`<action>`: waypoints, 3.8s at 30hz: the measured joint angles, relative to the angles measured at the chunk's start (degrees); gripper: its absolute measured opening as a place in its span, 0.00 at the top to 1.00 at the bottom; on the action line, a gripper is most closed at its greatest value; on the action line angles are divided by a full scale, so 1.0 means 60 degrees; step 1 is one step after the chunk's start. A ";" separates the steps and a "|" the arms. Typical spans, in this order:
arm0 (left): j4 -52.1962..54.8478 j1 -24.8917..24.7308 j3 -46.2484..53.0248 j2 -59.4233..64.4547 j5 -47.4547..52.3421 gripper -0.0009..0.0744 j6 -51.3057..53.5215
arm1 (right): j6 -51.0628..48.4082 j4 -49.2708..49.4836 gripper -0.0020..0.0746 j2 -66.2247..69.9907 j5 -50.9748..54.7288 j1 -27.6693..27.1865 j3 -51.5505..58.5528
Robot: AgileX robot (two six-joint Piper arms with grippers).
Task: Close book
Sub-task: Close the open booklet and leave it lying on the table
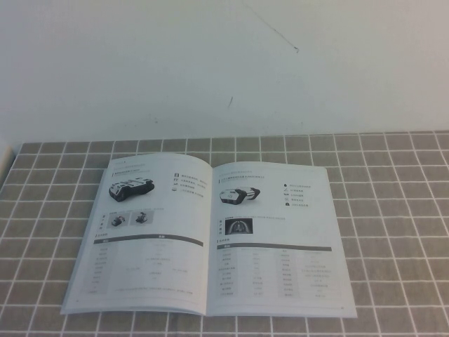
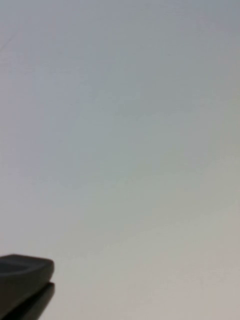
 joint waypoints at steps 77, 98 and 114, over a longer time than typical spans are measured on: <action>-0.1841 0.0000 -1.0208 1.7975 1.1980 0.99 0.1132 | -0.8293 0.5451 0.98 1.9577 0.9939 0.3804 -1.1864; -0.4429 -0.1295 -1.0807 1.8212 1.2981 0.99 0.2136 | -0.8271 0.5451 0.98 1.9577 0.9962 0.3804 -1.1880; -0.9078 -0.2457 -1.2503 1.7417 1.3896 0.99 0.5248 | -0.8255 0.5433 0.98 1.9577 0.9969 0.3804 -1.1880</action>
